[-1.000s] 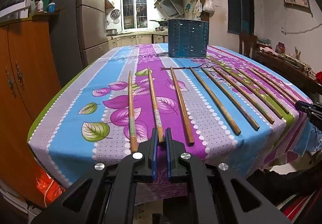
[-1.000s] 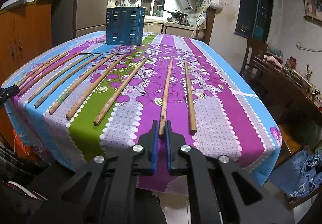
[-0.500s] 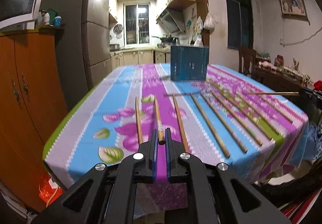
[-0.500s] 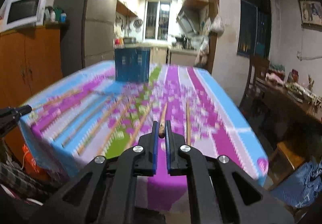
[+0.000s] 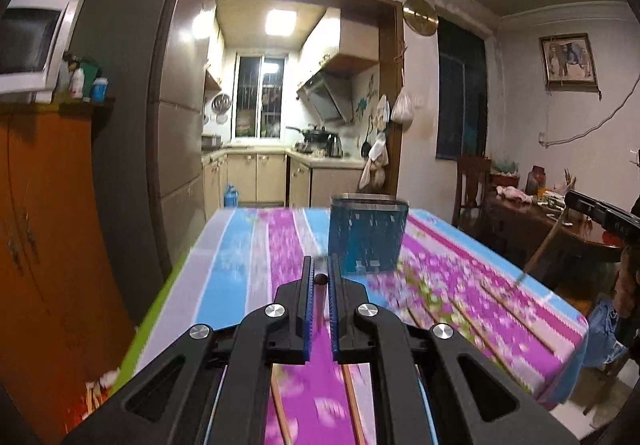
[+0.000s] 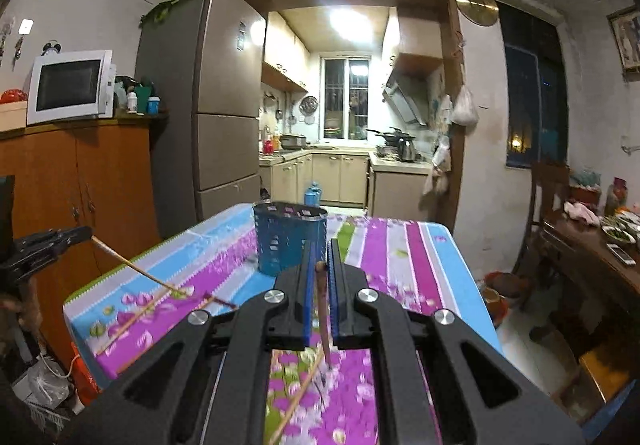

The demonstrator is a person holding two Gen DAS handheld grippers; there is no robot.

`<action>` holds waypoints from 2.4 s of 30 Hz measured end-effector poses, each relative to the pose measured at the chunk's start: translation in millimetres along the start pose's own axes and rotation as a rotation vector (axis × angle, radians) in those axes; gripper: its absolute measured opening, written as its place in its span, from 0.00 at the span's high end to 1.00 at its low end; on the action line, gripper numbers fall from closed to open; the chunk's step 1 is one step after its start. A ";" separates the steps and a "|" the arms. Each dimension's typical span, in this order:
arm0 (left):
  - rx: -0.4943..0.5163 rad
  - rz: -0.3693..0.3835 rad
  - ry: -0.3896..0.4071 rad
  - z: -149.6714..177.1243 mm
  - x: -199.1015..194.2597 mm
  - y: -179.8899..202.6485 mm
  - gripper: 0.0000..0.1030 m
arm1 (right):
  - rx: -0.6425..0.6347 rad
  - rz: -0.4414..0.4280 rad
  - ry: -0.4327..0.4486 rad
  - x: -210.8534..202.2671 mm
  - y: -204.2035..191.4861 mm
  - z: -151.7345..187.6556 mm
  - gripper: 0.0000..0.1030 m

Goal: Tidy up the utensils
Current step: 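Lift the left tool's chopstick toward the blue holder while the right tool carries its own, then open the left tool over the blue holder while the right tool drops its chopstick in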

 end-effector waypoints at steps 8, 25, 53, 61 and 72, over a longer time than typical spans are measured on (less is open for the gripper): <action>0.034 0.039 0.035 -58.1 24.0 0.3 0.92 | -0.032 -0.038 0.007 21.2 9.2 -48.1 0.95; 0.072 0.120 0.292 -270.8 115.6 40.5 0.92 | -0.011 -0.086 0.201 89.5 18.0 -206.4 0.95; 0.084 0.056 0.061 -205.0 270.1 50.6 0.92 | 0.058 -0.108 -0.019 219.3 -4.4 -161.3 0.60; 0.078 -0.059 0.112 -197.4 203.2 30.6 0.92 | 0.045 -0.048 -0.007 164.8 6.2 -151.9 0.60; 0.087 -0.197 0.074 -78.5 54.4 -21.7 0.32 | 0.045 0.085 -0.127 56.5 45.2 -27.0 0.49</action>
Point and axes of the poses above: each gripper's, at about its wrist camera, not at the fingertips, and x roughly the way its jaws point, y to its right, z to its underside, the point moved 1 cm from there along x, roughly the way its jaws point, and after that the axes turned 14 degrees about -y, right-handed, at the moved point
